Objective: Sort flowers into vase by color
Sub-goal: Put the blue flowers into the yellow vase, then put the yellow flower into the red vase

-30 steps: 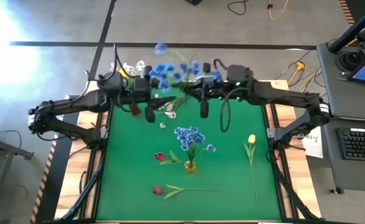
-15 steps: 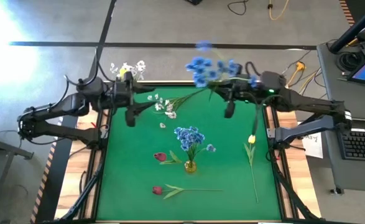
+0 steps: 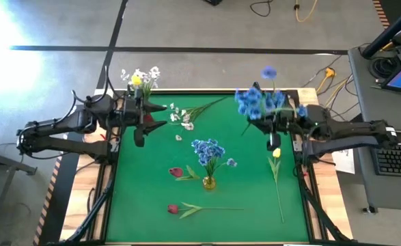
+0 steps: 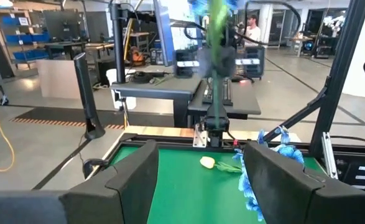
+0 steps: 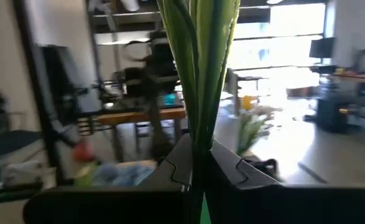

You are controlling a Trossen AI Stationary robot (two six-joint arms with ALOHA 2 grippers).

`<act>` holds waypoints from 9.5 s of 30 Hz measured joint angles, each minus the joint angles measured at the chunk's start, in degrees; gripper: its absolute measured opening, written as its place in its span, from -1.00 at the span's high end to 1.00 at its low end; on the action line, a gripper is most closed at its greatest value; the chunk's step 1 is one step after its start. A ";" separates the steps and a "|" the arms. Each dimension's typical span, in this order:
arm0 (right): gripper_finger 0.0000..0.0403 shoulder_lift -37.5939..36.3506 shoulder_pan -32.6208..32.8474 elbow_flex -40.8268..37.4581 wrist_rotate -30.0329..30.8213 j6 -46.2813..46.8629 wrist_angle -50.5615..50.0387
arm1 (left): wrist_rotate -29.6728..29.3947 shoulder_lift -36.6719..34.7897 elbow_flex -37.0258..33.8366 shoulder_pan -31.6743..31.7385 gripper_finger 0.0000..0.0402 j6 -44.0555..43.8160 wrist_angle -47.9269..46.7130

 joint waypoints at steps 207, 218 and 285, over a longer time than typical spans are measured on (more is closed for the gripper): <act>-0.25 10.08 24.80 -6.82 -3.36 49.04 -17.54 | -7.50 0.89 -0.01 0.09 -0.10 -0.84 -4.07; -0.21 6.46 24.78 -6.82 -2.92 72.96 -34.06 | -7.50 0.89 0.00 0.09 -0.10 -0.82 -3.75; -0.09 18.09 24.63 -6.89 -2.99 87.69 -71.32 | -7.50 0.94 0.00 0.07 -0.10 0.45 -2.04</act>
